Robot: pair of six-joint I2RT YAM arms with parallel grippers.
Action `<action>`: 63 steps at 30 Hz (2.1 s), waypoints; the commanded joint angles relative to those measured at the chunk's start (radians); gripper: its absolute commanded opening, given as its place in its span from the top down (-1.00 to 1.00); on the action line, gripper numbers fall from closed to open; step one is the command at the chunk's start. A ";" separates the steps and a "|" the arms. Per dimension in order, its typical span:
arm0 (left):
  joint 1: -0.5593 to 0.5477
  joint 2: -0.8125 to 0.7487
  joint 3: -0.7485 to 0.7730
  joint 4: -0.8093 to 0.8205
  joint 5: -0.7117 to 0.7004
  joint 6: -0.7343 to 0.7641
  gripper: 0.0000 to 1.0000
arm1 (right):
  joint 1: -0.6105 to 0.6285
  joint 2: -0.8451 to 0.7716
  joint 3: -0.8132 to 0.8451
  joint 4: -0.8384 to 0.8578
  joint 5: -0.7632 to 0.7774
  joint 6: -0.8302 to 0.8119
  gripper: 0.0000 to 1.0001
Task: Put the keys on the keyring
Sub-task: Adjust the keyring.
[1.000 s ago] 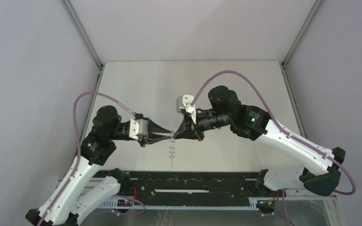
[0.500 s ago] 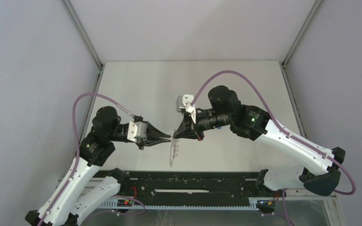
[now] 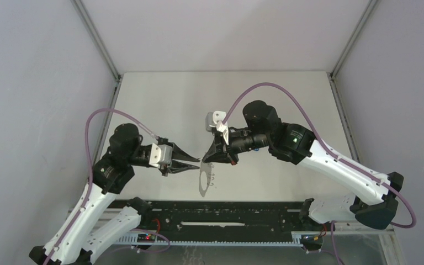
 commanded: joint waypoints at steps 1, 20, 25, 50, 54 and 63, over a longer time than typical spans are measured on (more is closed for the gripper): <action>0.003 0.008 0.038 0.054 -0.008 -0.027 0.47 | 0.002 0.006 0.024 0.043 -0.026 0.013 1.00; 0.003 -0.022 0.016 -0.002 0.009 0.043 0.99 | 0.002 0.006 0.025 0.046 -0.025 0.019 1.00; 0.001 -0.018 0.016 -0.009 -0.005 0.061 0.99 | 0.002 0.010 0.028 0.049 -0.037 0.028 1.00; 0.010 -0.073 -0.011 0.006 0.068 0.256 1.00 | -0.439 -0.103 -0.517 0.227 0.325 0.466 -0.14; 0.030 -0.069 -0.043 0.042 0.069 0.202 1.00 | -0.444 -0.001 -0.608 0.344 0.409 0.481 -0.10; 0.058 -0.071 -0.055 0.046 0.085 0.196 0.99 | -0.397 0.210 -0.627 0.604 0.383 0.440 -0.04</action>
